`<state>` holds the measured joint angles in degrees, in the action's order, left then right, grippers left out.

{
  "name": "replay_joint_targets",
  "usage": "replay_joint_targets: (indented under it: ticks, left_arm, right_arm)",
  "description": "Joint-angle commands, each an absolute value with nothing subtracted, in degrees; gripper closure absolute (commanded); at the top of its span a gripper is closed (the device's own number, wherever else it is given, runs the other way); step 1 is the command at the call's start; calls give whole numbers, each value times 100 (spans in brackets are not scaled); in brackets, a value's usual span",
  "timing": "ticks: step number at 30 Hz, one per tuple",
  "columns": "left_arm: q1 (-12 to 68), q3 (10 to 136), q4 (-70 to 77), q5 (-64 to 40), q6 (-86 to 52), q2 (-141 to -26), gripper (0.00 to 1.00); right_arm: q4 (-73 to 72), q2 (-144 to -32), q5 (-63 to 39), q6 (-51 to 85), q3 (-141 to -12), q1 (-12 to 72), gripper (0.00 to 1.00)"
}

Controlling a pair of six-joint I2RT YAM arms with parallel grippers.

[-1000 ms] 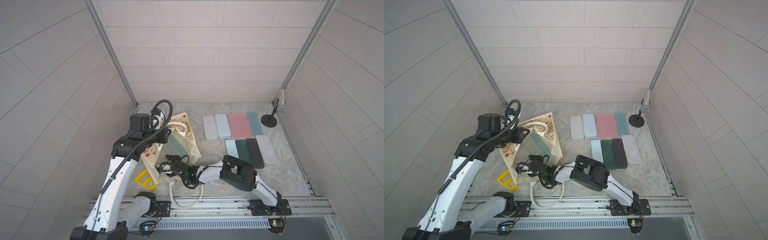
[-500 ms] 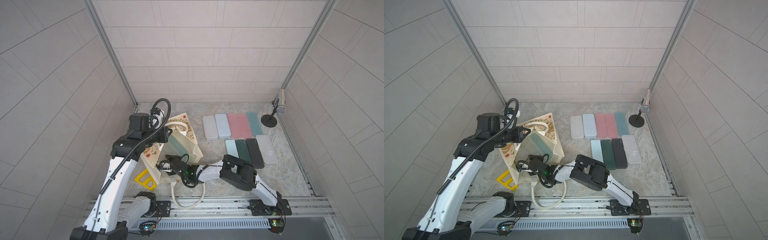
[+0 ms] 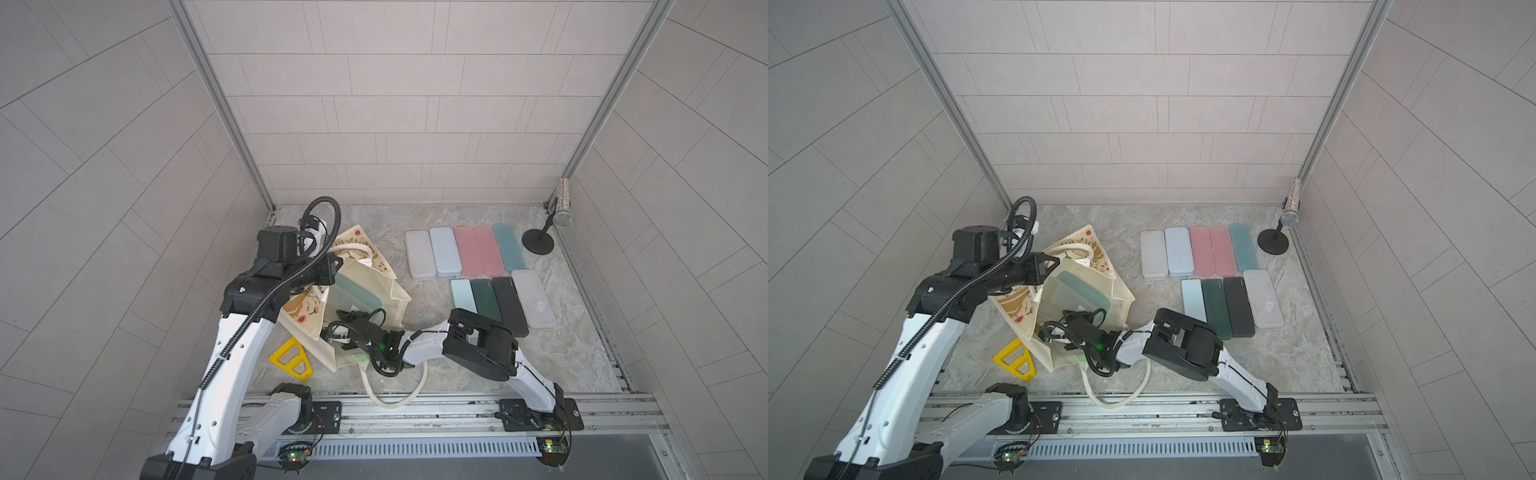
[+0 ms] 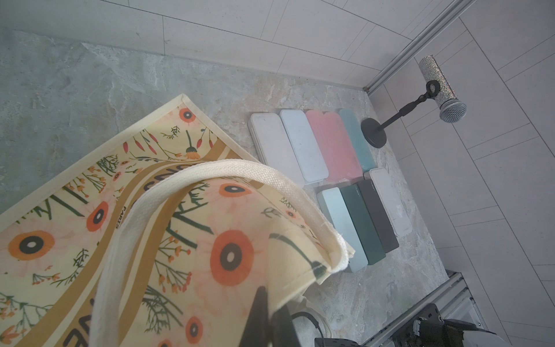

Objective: Take out the pencil case from the canvas bag
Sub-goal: Pick up the pencil case from the canvas bag.

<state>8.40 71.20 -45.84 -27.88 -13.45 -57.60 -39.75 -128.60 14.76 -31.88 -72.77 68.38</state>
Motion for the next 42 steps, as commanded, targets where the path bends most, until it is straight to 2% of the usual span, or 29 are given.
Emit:
replay_joint_targets:
  ticks: [1, 15, 29, 42]
  left_arm:
    - [870, 7435, -4213, -2932, -1241, -5669, 100]
    - [870, 7405, -4315, -2605, -1003, -5650, 100]
    - [870, 7373, -4326, -2441, -941, -5646, 100]
    - [861, 7566, -4452, -966, -544, -5579, 100]
  right_arm:
    - [-4148, -12361, 1257, -2877, -7051, 6941, 70]
    - [-3946, -10969, 546, -640, -5715, 6873, 70]
    - [-4269, -10127, 680, -50, -4694, 6759, 73]
    - [-3467, -8239, 1002, 563, -3604, 6715, 72]
